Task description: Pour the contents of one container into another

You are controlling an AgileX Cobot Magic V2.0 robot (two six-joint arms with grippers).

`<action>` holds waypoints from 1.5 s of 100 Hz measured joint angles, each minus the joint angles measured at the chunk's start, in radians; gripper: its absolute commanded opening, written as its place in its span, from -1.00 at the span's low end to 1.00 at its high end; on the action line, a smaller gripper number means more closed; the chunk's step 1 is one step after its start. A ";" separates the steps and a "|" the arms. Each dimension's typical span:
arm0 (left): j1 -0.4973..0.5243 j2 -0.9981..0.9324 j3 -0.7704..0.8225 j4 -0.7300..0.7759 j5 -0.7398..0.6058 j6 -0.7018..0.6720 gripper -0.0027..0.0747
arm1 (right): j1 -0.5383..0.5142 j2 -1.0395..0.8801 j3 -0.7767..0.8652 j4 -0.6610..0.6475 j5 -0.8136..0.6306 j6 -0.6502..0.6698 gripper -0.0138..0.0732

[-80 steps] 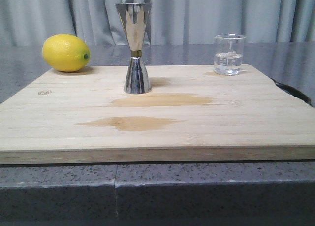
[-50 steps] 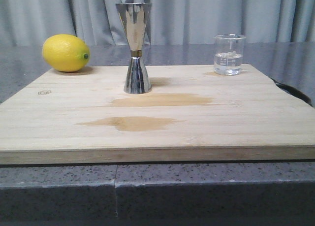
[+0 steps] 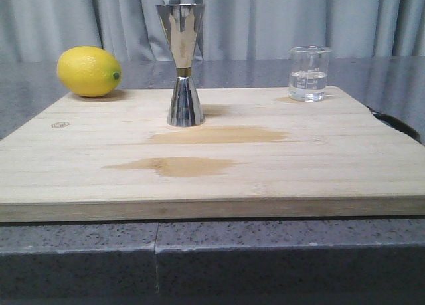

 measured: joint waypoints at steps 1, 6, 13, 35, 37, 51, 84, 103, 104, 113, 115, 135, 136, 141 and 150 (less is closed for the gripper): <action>0.000 0.000 0.000 0.000 0.000 0.000 -0.98 | 0.000 0.000 0.000 0.000 0.000 0.000 -0.85; 0.000 0.000 0.000 0.000 -0.005 0.000 -0.98 | 0.000 0.000 0.000 0.000 -0.015 0.000 -0.85; 0.000 0.000 0.000 -0.002 -0.030 0.000 -0.98 | 0.000 0.000 0.000 0.000 -0.039 0.000 -0.85; 0.000 0.000 -0.014 -0.052 -0.076 -0.002 -0.98 | 0.000 0.000 -0.020 0.055 -0.003 0.014 -0.85; 0.000 0.000 -0.021 -0.060 -0.068 -0.002 -0.98 | 0.000 0.000 -0.032 0.058 0.005 0.014 -0.85; 0.000 0.007 -0.119 -0.071 -0.013 -0.006 -0.98 | 0.000 0.005 -0.153 0.062 0.125 0.014 -0.85; 0.000 0.256 -0.431 -0.017 0.100 -0.006 -0.98 | 0.000 0.228 -0.465 0.048 0.340 -0.119 -0.85; 0.000 0.362 -0.497 -0.013 0.090 -0.006 -0.98 | 0.000 0.323 -0.533 0.054 0.355 -0.138 -0.85; 0.000 0.365 -0.497 -0.013 0.090 -0.006 -0.98 | 0.000 0.327 -0.533 0.054 0.355 -0.139 -0.85; 0.000 0.384 -0.497 -0.011 0.089 -0.006 -0.98 | 0.000 0.335 -0.533 0.056 0.355 -0.140 -0.85; 0.000 0.389 -0.497 -0.011 0.089 -0.006 -0.98 | 0.000 0.337 -0.533 0.056 0.355 -0.140 -0.85; 0.000 0.400 -0.497 -0.011 0.089 -0.007 -0.98 | 0.000 0.336 -0.534 0.058 0.355 -0.142 -0.85; 0.000 0.400 -0.497 -0.011 0.089 -0.007 -0.98 | 0.000 0.336 -0.534 0.058 0.355 -0.142 -0.85; 0.000 0.402 -0.497 -0.011 0.089 -0.007 -0.98 | 0.000 0.336 -0.534 0.058 0.355 -0.142 -0.85; 0.000 0.404 -0.497 -0.011 0.089 -0.007 -0.98 | 0.000 0.336 -0.534 0.058 0.355 -0.142 -0.85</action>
